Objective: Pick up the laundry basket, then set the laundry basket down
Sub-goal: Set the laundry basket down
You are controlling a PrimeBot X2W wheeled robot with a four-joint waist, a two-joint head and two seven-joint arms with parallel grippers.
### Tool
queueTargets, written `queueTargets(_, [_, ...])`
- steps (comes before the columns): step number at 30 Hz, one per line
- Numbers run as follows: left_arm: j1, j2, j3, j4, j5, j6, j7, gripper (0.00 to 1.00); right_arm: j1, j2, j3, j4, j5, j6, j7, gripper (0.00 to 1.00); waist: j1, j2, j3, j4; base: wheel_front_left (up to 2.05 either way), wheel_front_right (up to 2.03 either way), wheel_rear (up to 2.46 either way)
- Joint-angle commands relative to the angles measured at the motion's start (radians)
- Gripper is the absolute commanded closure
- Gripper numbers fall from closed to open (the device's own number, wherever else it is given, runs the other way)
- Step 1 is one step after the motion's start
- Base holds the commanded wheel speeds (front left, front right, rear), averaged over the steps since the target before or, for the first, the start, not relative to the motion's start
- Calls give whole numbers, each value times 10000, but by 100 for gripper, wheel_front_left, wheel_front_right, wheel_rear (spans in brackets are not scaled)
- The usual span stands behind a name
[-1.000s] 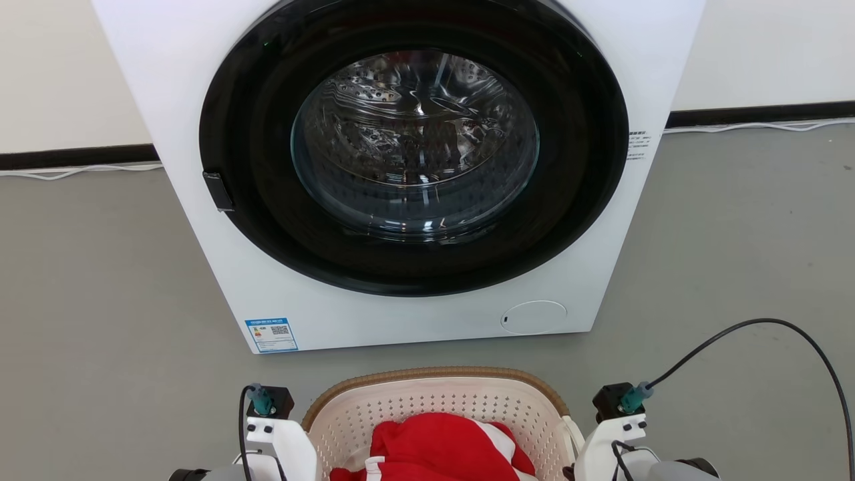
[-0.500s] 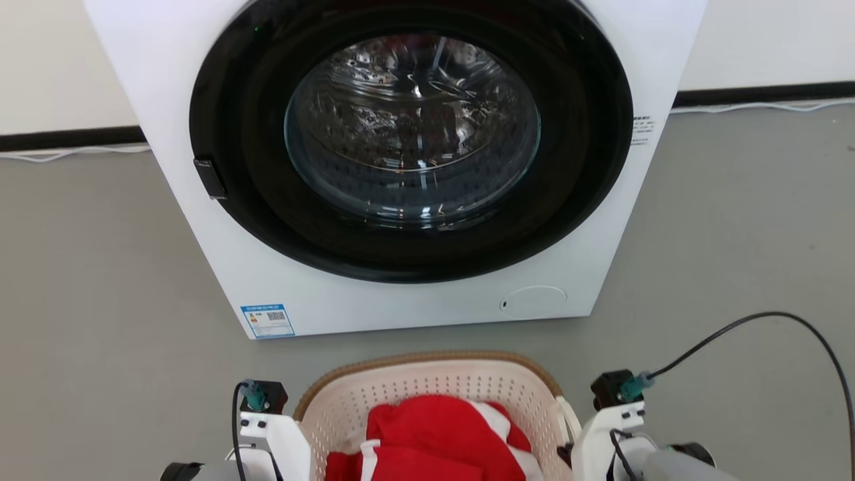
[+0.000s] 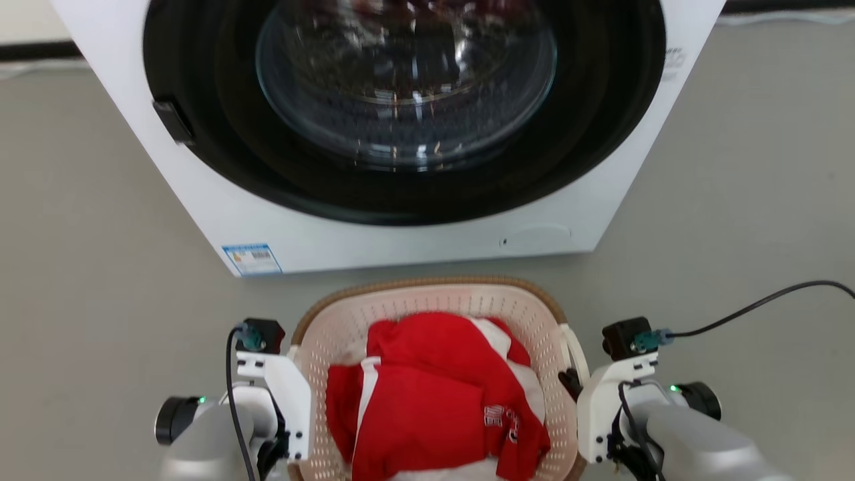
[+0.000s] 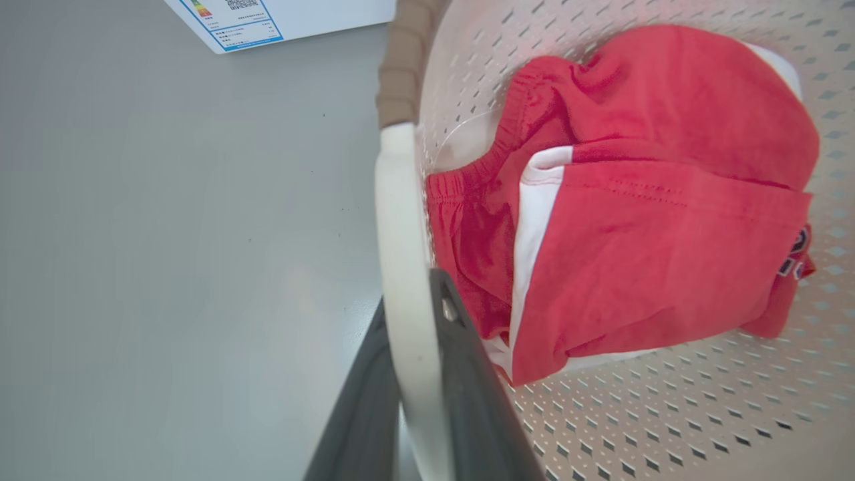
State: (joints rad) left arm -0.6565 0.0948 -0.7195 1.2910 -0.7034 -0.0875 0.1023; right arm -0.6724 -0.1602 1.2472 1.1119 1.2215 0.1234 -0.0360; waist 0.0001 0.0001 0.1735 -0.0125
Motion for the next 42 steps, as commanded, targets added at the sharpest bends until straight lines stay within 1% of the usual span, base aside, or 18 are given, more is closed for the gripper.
queueTargets(1, [-529, 298, 119, -102, 105, 124, -140, 100, -213, -89, 62, -52, -141, 73, -273, 100, 0, -1, 552, -13, 0, 0, 0])
queueTargets(11, [-1508, 202, 99, -189, 164, 331, -889, 100, -1136, -186, 137, 119, -345, 73, -843, 100, 0, -1, 2502, 62, 0, 0, 0])
queueTargets(12, [-1716, 196, 96, -194, 177, 360, -1041, 100, -1416, -217, 149, 154, -423, 73, -1002, 100, 0, -1, 2897, 63, 0, 0, 0])
queueTargets(17, [-2179, 227, 86, -171, 198, 469, -1224, 100, -1978, -249, 180, 260, -582, 73, -1296, 100, 0, -1, 3757, 59, 0, 0, 0])
queueTargets(29, [-3007, 313, 51, -128, 238, 629, -1743, 100, -2547, -198, 239, 346, -722, 73, -1473, 100, 0, -1, 5052, 64, 0, 0, 0])
queueTargets(42, [-3424, 371, -33, -74, 242, 755, -2143, 100, -2911, -200, 269, 476, -654, 73, -1744, 100, 0, -1, 5738, 34, 0, 0, 0])
